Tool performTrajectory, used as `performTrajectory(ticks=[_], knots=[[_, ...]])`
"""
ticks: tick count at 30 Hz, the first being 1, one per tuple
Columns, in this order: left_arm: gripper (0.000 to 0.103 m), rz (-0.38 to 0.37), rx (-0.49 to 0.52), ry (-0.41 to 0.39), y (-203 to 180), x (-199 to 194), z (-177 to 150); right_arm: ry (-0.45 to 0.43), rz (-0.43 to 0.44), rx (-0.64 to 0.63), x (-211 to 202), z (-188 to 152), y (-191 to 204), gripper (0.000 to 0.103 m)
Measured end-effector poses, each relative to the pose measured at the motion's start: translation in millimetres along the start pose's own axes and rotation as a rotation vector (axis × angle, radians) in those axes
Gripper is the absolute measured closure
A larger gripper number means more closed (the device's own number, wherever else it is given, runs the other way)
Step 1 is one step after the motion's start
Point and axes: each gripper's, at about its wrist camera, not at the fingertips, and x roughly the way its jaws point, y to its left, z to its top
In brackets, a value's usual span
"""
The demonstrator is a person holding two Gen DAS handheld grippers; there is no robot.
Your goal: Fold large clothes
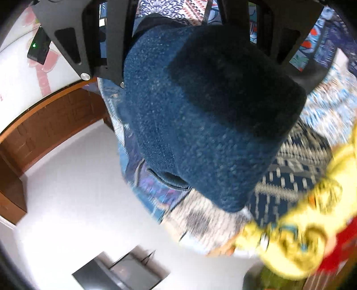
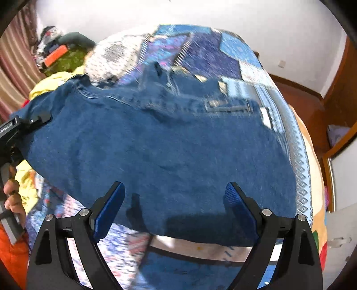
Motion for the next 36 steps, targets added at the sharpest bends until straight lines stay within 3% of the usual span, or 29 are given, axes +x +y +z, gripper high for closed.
performTrajectory(ticks=[4,9,14,19,23,27,31,36], knots=[[0.061,0.044,0.074,-0.104,-11,-46,4,-0.031,0.058,-0.023,-3,9,28,0.013],[0.061,0.112,0.153,-0.119,-16,-67,2,0.012,0.122,-0.075,29,13,70,0.008],[0.061,0.200,0.256,-0.067,-28,-42,-5,0.126,0.126,-0.141,76,1,85,0.005],[0.061,0.215,0.311,-0.046,-49,-20,-3,0.145,0.140,-0.202,78,-5,82,0.004],[0.061,0.185,0.373,-0.049,-89,-10,0,0.104,0.208,-0.145,49,-10,54,0.004],[0.064,0.137,0.467,-0.040,-146,12,-9,0.017,0.161,-0.025,19,-22,4,0.004],[0.066,0.086,0.620,-0.003,-211,43,-48,-0.020,0.084,0.095,-6,-40,-54,0.004],[0.066,0.031,0.783,0.155,-250,86,-121,-0.042,-0.016,0.234,-29,-63,-120,0.004]])
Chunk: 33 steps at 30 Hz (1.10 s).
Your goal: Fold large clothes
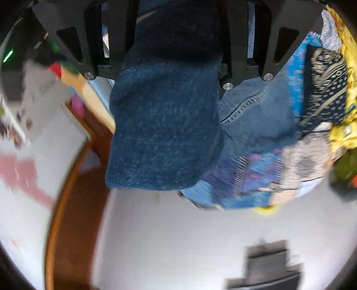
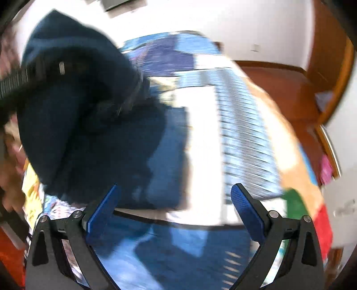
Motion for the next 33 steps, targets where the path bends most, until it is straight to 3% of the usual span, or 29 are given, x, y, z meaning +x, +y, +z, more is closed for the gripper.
performTrajectory(ticks=[2,6,9,13,15,17,21,26,28,31,33], knots=[[0.066,-0.019,0.086,0.114,-25,27,-15,0.000,-0.020,0.057,-6,-2,-24,0.004],[0.065,-0.044,0.155,0.247,-39,47,-39,0.005,-0.063,0.095,-14,-8,-51,0.004],[0.057,-0.057,0.201,0.277,-45,41,-50,0.005,-0.095,0.099,-20,-12,-63,0.004],[0.032,-0.065,0.215,0.311,-44,20,-58,0.002,-0.097,0.085,-25,-10,-69,0.004],[0.029,-0.106,0.190,0.326,-39,6,-59,-0.009,-0.099,0.070,-25,-5,-66,0.004],[0.024,-0.118,0.169,0.322,-31,-8,-55,-0.030,-0.087,0.055,-31,-3,-59,0.004],[0.016,-0.109,0.122,0.240,-5,-43,-45,-0.083,-0.055,0.017,-45,7,-39,0.004],[0.011,0.022,0.112,0.132,39,-69,-40,-0.136,0.008,-0.052,-53,29,-3,0.004],[0.011,0.093,0.085,0.129,59,-66,-44,-0.139,0.022,-0.087,-45,36,15,0.004],[0.011,0.127,0.039,0.171,83,-58,-60,-0.125,0.052,-0.158,-27,41,35,0.004],[0.011,0.151,0.021,0.207,93,-49,-72,-0.081,0.028,-0.192,-7,42,41,0.004]])
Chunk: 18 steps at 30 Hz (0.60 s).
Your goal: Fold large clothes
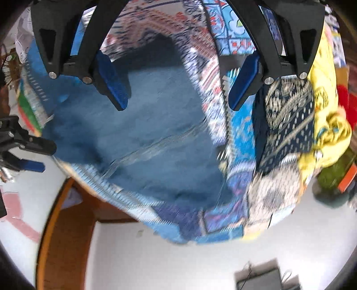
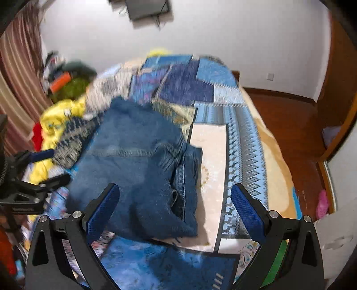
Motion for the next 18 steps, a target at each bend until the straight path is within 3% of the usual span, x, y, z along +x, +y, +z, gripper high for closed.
performTrajectory(ticks=[3,6,9,13,18], knots=[[0.010,0.026,0.021,0.031,8,16,-18,0.093,-0.047,-0.008,32,-7,-10,0.004],[0.002,-0.026,-0.025,-0.004,19,11,-32,0.129,0.001,0.037,47,-23,-34,0.000],[0.002,-0.091,-0.087,0.005,29,19,-38,0.151,0.041,0.120,55,-43,-50,0.000],[0.002,-0.136,-0.136,0.026,38,20,-38,0.163,0.023,0.122,47,-40,-45,0.000],[0.002,-0.070,-0.119,-0.005,47,13,-22,0.128,-0.035,0.012,28,-14,-24,0.000]])
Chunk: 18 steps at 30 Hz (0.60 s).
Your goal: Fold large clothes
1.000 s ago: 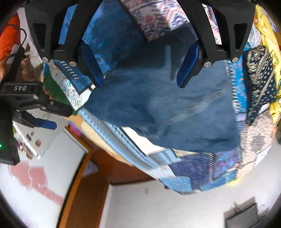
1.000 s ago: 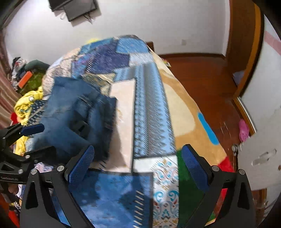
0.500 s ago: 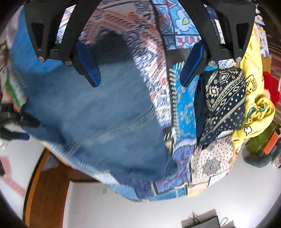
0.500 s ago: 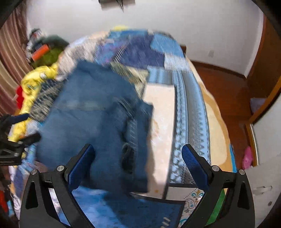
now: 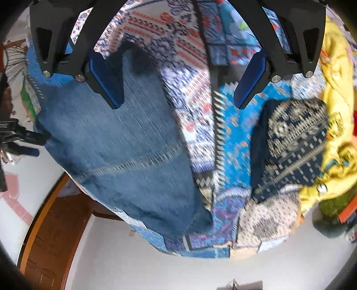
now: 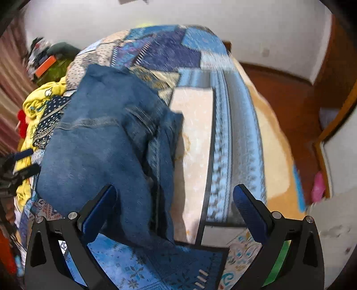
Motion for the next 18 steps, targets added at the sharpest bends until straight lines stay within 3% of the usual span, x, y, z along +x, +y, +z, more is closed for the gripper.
performTrajectory(ticks=[5,10,14,18], knots=[[0.002,0.044,-0.012,-0.040,6,2,27,-0.029,0.008,-0.062,3,29,13,0.000],[0.002,0.053,-0.014,-0.043,4,17,46,0.030,0.005,-0.102,36,48,18,0.000],[0.002,0.067,0.004,-0.029,0,32,50,0.054,-0.067,-0.139,54,57,8,0.000],[0.002,0.089,0.018,-0.018,0,43,52,0.024,-0.027,-0.120,47,63,-10,0.000]])
